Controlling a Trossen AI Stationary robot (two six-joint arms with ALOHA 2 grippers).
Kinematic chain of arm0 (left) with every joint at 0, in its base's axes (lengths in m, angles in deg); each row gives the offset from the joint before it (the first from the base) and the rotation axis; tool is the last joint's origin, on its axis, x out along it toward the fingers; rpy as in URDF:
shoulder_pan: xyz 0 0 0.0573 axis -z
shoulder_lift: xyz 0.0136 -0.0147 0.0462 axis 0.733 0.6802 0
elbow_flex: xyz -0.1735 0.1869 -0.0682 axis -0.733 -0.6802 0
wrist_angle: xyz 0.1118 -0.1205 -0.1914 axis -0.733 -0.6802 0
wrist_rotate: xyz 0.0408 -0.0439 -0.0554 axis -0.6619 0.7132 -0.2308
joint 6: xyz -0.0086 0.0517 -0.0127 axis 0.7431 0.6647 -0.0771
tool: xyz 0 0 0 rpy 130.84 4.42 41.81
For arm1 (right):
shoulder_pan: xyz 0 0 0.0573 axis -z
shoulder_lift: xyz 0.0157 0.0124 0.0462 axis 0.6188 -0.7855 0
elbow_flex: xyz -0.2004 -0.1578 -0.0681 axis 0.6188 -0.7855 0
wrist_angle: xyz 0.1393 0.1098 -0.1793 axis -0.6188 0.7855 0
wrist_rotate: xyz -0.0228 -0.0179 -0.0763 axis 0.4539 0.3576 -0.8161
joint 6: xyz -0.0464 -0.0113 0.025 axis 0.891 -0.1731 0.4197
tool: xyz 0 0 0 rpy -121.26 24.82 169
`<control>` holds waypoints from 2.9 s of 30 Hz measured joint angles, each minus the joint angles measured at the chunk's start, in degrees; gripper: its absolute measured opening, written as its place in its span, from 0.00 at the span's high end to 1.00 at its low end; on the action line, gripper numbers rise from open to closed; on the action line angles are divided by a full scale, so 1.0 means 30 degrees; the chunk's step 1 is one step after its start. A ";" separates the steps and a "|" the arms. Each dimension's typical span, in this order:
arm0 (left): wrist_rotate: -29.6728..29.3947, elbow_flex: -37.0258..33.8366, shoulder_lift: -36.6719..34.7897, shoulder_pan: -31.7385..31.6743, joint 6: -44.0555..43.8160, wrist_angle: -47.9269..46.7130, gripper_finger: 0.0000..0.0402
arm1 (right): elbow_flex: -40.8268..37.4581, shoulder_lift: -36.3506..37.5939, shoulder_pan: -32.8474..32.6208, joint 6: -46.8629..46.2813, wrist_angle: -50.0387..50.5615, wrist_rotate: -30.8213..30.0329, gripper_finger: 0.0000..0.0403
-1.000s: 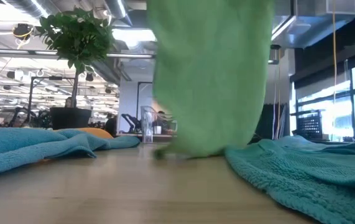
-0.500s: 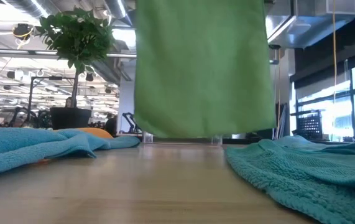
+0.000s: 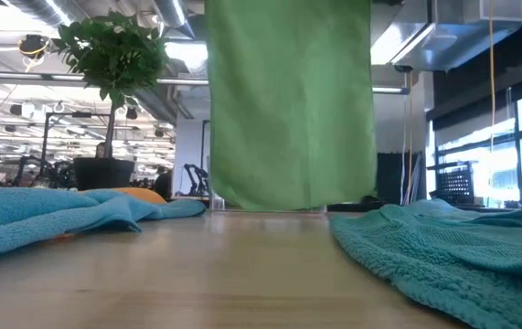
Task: Fold microfiber towels
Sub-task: Fold the green microfiber towel
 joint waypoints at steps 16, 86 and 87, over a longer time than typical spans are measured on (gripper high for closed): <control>0.8993 -0.1443 0.4511 0.3361 -0.6719 0.5625 1.00 | 0.0000 0.1212 -0.2771 -1.5994 1.6317 1.2401 0.99; 0.9414 -0.4269 0.9234 -0.0075 -1.0169 0.2941 1.00 | -0.7424 -0.3821 0.0768 -1.4487 0.6147 0.5086 0.99; 0.9455 -0.4280 0.9234 -0.0116 -1.0176 0.2941 1.00 | -0.7424 -0.4004 0.0851 -1.4462 0.6053 0.5077 0.99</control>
